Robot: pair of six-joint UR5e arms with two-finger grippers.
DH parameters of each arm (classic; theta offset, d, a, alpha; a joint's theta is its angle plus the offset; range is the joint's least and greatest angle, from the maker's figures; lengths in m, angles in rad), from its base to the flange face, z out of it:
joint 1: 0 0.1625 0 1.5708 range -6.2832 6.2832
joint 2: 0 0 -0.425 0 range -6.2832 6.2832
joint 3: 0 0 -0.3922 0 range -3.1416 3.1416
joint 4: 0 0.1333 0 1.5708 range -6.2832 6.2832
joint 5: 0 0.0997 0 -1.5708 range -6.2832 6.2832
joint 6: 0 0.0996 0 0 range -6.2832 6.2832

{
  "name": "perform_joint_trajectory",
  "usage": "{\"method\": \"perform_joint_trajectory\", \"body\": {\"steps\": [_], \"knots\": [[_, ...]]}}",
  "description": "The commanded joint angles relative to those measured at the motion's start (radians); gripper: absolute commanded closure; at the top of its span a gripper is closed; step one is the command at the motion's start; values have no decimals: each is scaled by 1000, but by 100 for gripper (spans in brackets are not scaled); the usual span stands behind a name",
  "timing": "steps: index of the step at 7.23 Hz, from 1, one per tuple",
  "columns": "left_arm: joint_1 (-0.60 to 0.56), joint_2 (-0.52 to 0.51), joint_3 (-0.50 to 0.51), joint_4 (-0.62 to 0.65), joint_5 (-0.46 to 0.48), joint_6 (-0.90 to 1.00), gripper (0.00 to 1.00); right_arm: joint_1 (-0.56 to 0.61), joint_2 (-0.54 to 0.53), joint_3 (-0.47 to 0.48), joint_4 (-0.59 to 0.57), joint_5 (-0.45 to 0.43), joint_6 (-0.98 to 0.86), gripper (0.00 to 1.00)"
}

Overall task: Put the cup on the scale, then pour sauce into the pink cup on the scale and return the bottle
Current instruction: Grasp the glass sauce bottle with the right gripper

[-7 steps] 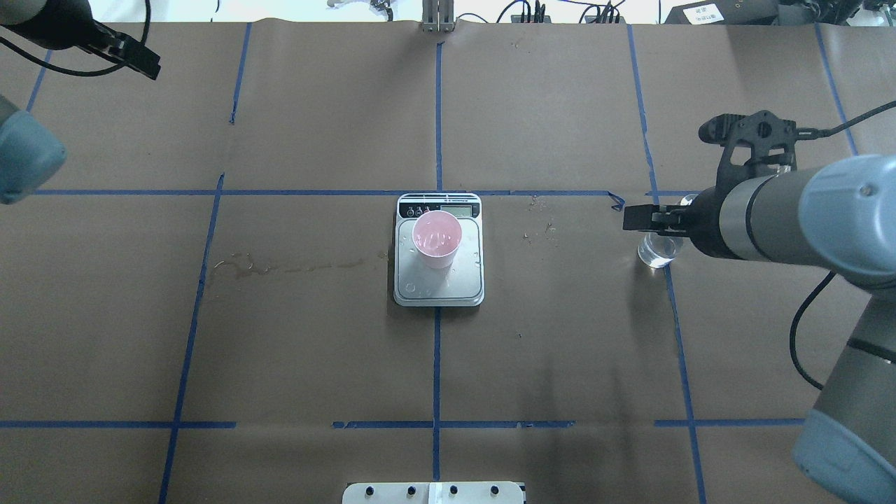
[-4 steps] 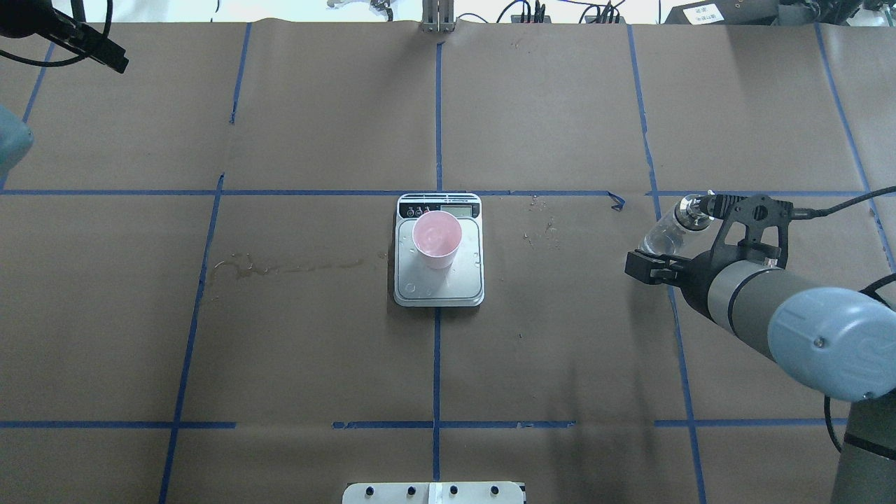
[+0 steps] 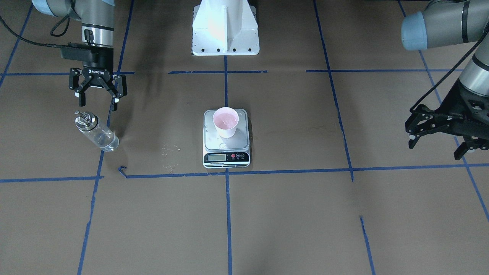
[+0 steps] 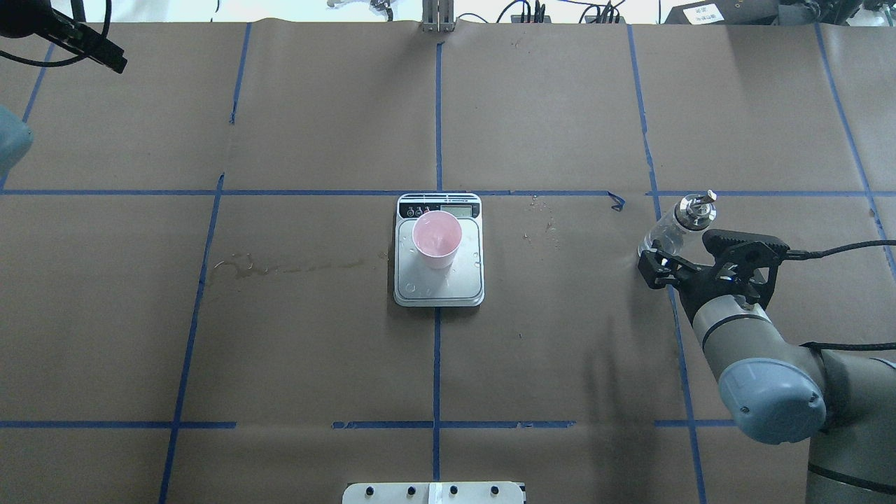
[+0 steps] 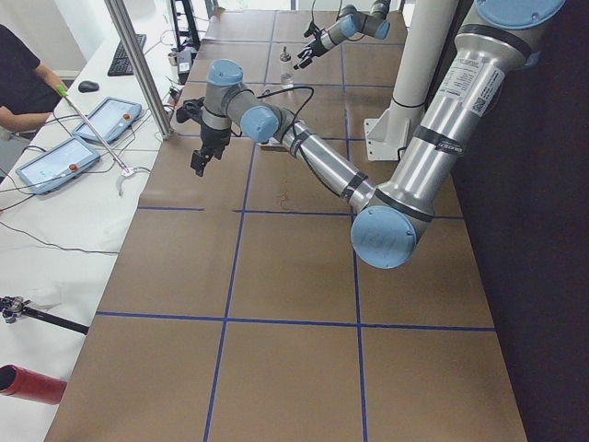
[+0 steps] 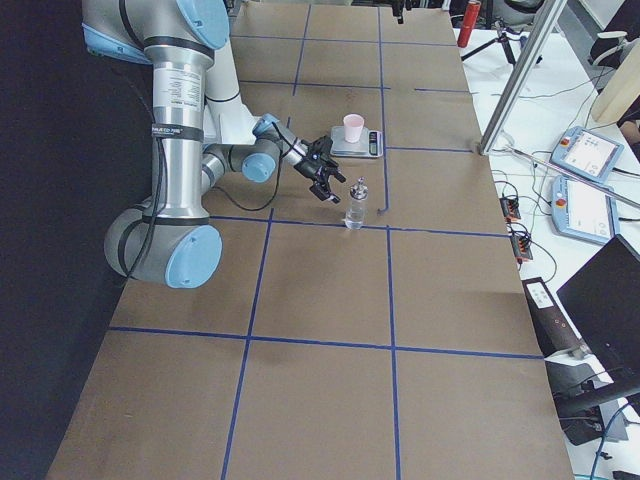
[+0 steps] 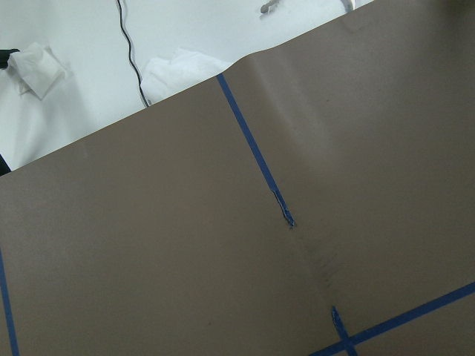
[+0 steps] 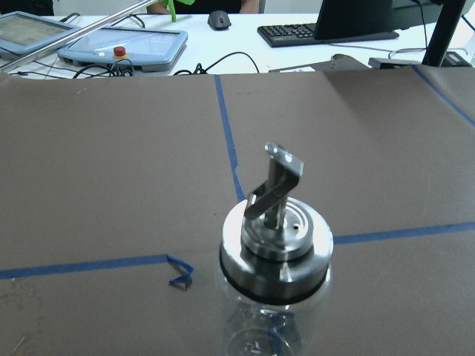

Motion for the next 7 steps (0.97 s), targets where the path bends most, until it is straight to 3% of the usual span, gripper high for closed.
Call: {"method": "perform_joint_trajectory", "body": {"steps": [1,3,7], "knots": [[1,-1,8,-3,1,1,0,-8,13,-184,252,-57,-47,0],[4,-3,15,-4,1,-2,0,-8,68,-298,332,-110,-116,0],[4,-9,45,-38,1,-12,0,32,83,-318,333,-118,-187,0]]}}
